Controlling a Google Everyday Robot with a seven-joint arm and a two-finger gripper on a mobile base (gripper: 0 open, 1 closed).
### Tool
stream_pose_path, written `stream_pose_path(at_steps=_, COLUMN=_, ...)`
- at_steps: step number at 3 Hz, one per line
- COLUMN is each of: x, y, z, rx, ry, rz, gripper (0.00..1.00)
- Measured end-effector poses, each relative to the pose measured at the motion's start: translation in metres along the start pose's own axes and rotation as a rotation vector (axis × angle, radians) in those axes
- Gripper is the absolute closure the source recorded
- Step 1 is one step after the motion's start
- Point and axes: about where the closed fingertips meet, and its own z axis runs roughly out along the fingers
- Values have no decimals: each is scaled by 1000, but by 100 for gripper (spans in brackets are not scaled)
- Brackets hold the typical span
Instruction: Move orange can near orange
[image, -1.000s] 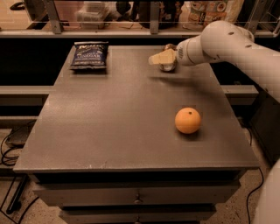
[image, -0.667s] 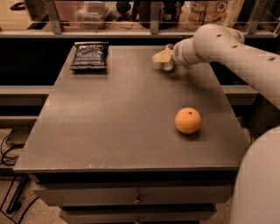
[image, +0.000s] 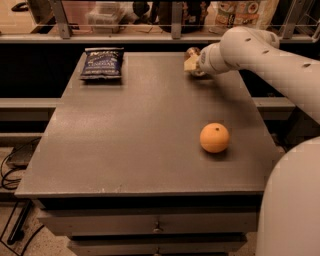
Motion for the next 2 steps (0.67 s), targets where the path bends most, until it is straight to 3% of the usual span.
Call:
stream_pose_path(at_steps=1, x=-2, y=-5, z=-32, rx=9, ry=-3, rz=-38, gripper=95)
stream_pose_path(at_steps=2, x=-2, y=-1, z=-79, rx=-30, ry=13, rz=-100, gripper=100)
